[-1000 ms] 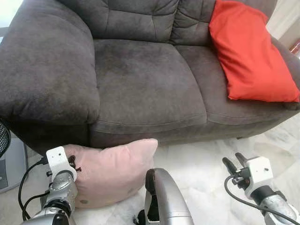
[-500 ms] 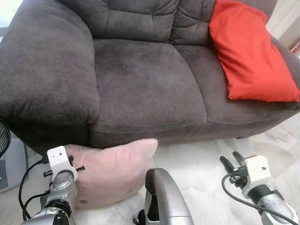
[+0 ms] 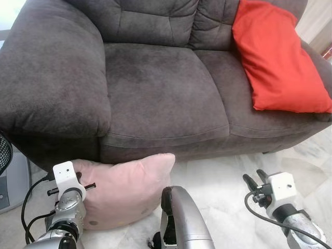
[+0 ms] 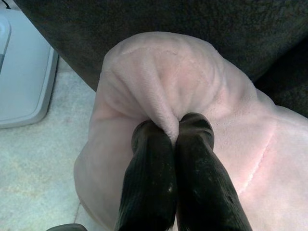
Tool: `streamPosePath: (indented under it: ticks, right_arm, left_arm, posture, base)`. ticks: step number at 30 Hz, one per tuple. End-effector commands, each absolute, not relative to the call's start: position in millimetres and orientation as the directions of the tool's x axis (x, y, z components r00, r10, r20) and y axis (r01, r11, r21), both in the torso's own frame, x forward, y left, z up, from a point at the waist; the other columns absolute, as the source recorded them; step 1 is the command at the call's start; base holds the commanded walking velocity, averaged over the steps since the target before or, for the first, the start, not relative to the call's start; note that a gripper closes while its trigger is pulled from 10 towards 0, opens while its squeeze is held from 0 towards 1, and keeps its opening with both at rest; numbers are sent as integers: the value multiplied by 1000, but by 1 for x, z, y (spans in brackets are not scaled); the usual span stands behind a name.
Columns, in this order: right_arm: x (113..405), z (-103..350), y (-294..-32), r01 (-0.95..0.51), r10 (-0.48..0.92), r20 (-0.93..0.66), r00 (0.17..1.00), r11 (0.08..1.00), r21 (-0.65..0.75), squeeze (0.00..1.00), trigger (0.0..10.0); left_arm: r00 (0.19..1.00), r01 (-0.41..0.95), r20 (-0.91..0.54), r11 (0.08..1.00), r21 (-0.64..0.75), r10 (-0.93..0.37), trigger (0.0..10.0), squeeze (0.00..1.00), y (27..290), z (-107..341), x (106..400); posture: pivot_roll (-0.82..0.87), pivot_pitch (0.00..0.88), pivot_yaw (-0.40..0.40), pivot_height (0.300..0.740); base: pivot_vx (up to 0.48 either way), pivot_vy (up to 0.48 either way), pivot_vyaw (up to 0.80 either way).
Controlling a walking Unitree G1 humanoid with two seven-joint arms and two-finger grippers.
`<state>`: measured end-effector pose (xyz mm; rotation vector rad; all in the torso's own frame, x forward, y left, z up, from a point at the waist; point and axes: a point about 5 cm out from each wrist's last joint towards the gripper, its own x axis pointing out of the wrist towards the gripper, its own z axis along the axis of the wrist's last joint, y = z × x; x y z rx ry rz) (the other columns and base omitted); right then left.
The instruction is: Move the pillow to the sofa from floor
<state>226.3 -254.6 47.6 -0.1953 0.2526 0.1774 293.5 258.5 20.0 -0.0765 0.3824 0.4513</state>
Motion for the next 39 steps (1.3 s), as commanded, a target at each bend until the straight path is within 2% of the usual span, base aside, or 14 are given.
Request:
streamPosePath:
  ticks: [1,5,6,7,17,24,39]
  right_arm:
    - [221,43,-263,-177,124,-281,952,969,-171,0,10000]
    - [222,36,-262,-176,124,-286,950,971,-163,0,10000]
    - [222,35,-261,-176,124,-288,950,971,-161,0,10000]
    - [222,33,-261,-176,124,-289,949,971,-160,0,10000]
    - [228,18,-253,-162,119,-292,949,979,-127,0,10000]
    - [231,9,-251,-139,104,-287,952,985,-105,0,10000]
    - [241,0,-231,-117,97,-271,958,991,-61,0,10000]
  left_arm:
    - [826,-413,-406,910,35,391,0,0,254,12,288]
    - [832,-411,-392,911,41,393,0,0,255,14,289]
    - [830,-413,-391,909,48,398,8510,0,255,14,289]
    - [830,-418,-384,907,49,403,10000,0,255,15,290]
    - [891,-356,-303,935,3,340,10000,0,227,20,298]
    - [937,-283,-225,958,-41,267,10000,0,205,30,307]
    - [955,-222,-213,974,-45,208,10000,0,203,37,316]
  posture:
    - [-151,132,-273,485]
    - [-143,133,-263,485]
    - [-140,134,-261,485]
    - [-138,135,-259,485]
    - [-112,138,-225,485]
    - [-97,128,-192,485]
    - [-57,86,-123,485]
  base:
    - [0,0,0]
    - [0,0,0]
    - [0,0,0]
    - [0,0,0]
    - [0,0,0]
    - [-305,0,0]
    - [-312,0,0]
